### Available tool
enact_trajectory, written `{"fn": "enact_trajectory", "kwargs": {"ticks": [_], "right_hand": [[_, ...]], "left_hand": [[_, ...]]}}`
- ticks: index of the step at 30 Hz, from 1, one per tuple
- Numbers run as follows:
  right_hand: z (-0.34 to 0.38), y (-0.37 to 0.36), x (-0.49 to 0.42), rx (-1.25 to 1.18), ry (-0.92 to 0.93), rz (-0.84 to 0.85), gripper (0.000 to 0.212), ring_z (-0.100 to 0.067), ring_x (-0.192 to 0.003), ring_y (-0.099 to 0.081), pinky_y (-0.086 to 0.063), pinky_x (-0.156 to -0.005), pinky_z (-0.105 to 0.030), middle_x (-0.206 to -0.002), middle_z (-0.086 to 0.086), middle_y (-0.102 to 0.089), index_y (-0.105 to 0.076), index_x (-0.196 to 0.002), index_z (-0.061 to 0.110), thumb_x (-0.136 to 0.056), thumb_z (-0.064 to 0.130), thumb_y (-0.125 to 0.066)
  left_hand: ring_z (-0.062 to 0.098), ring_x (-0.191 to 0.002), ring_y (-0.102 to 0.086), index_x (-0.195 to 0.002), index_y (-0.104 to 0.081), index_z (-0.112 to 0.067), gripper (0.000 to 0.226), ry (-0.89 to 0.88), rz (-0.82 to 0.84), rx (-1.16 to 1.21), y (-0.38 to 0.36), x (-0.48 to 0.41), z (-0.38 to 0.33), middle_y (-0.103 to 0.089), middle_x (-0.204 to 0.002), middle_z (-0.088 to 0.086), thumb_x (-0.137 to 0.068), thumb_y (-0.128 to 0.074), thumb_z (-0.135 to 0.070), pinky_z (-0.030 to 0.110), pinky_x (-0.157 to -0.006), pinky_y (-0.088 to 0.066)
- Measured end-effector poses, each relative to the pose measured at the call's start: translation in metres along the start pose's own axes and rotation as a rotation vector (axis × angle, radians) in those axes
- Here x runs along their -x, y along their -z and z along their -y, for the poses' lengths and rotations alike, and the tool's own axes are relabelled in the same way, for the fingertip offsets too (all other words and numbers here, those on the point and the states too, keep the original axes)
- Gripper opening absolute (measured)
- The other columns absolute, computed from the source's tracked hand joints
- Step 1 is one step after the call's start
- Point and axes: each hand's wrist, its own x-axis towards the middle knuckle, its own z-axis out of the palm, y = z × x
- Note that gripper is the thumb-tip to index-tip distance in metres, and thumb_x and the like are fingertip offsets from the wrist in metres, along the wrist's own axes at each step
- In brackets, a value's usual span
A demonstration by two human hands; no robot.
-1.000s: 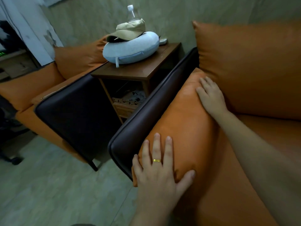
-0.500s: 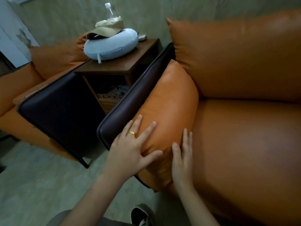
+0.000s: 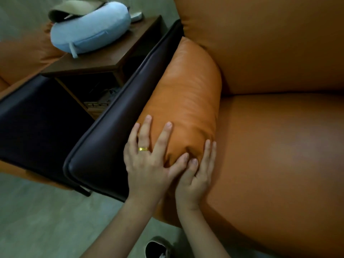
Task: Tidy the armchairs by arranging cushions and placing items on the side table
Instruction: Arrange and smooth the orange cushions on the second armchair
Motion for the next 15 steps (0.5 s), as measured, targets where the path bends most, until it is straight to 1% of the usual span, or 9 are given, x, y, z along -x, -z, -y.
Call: {"fn": "enact_trajectory", "kwargs": {"ticks": [2,4,7,9,11,12,13,15], "right_hand": [[-0.004,0.003,-0.002,-0.002,0.022,0.028,0.052,-0.01,-0.146,-0.034,-0.032,-0.113,-0.016,-0.161,-0.006,-0.033,-0.039,-0.152,0.02,-0.106,0.041,-0.031],[-0.006,0.005,0.0,0.001,0.032,0.042,0.051,-0.009,-0.147,-0.033,-0.031,-0.113,-0.017,-0.161,-0.006,-0.033,-0.039,-0.152,0.02,-0.105,0.039,-0.033],[0.001,0.003,-0.005,0.019,0.003,0.062,0.051,-0.015,-0.145,-0.037,-0.039,-0.111,-0.029,-0.162,-0.001,-0.031,-0.037,-0.153,0.027,-0.105,0.044,-0.03],[0.004,0.004,-0.009,0.065,-0.028,0.113,0.053,-0.014,-0.145,-0.035,-0.039,-0.11,-0.033,-0.164,0.001,-0.027,-0.031,-0.154,0.034,-0.105,0.052,-0.026],[0.004,0.017,-0.01,0.069,-0.041,0.222,0.055,-0.007,-0.145,-0.026,-0.034,-0.111,-0.032,-0.166,0.003,-0.018,-0.021,-0.154,0.046,-0.101,0.062,-0.022],[0.006,0.026,-0.011,0.058,-0.054,0.307,0.057,-0.004,-0.145,-0.021,-0.032,-0.113,-0.032,-0.167,0.006,-0.012,-0.015,-0.153,0.051,-0.099,0.068,-0.021],[0.009,0.036,-0.013,0.067,-0.073,0.415,0.059,-0.002,-0.145,-0.016,-0.029,-0.115,-0.032,-0.168,0.01,-0.006,-0.01,-0.151,0.056,-0.096,0.072,-0.02],[0.014,0.065,-0.026,0.152,-0.086,0.643,0.057,0.0,-0.147,-0.007,-0.02,-0.12,-0.034,-0.166,0.019,0.002,-0.005,-0.148,0.062,-0.096,0.071,-0.026]], "left_hand": [[0.038,-0.144,-0.033,-0.148,-0.041,-0.034,0.073,0.008,0.001,-0.014,-0.003,0.001,0.0,-0.032,-0.16,0.01,-0.087,-0.048,-0.073,0.06,-0.104,-0.038],[0.038,-0.144,-0.032,-0.149,-0.039,-0.035,0.075,0.008,0.006,-0.023,-0.004,0.004,0.002,-0.03,-0.161,0.009,-0.085,-0.049,-0.073,0.06,-0.103,-0.038],[0.038,-0.143,-0.032,-0.149,-0.036,-0.037,0.076,0.008,0.044,-0.047,-0.001,-0.003,0.001,-0.028,-0.161,0.009,-0.084,-0.049,-0.074,0.061,-0.102,-0.038],[0.037,-0.142,-0.032,-0.15,-0.034,-0.038,0.076,0.031,0.108,-0.083,0.0,-0.011,-0.001,-0.026,-0.161,0.008,-0.084,-0.048,-0.075,0.06,-0.102,-0.038],[0.035,-0.143,-0.031,-0.151,-0.032,-0.04,0.076,0.047,0.175,-0.109,0.009,-0.01,-0.005,-0.024,-0.162,0.006,-0.085,-0.045,-0.076,0.059,-0.103,-0.038],[0.034,-0.143,-0.03,-0.151,-0.03,-0.041,0.076,0.046,0.203,-0.119,0.015,-0.008,-0.006,-0.024,-0.162,0.005,-0.085,-0.043,-0.077,0.058,-0.103,-0.039],[0.033,-0.144,-0.029,-0.151,-0.029,-0.042,0.076,0.045,0.225,-0.132,0.022,-0.006,-0.005,-0.024,-0.163,0.005,-0.085,-0.041,-0.078,0.058,-0.103,-0.039],[0.032,-0.145,-0.03,-0.151,-0.029,-0.042,0.075,0.063,0.266,-0.158,0.038,-0.006,-0.009,-0.028,-0.161,0.004,-0.085,-0.039,-0.078,0.058,-0.105,-0.038]]}}
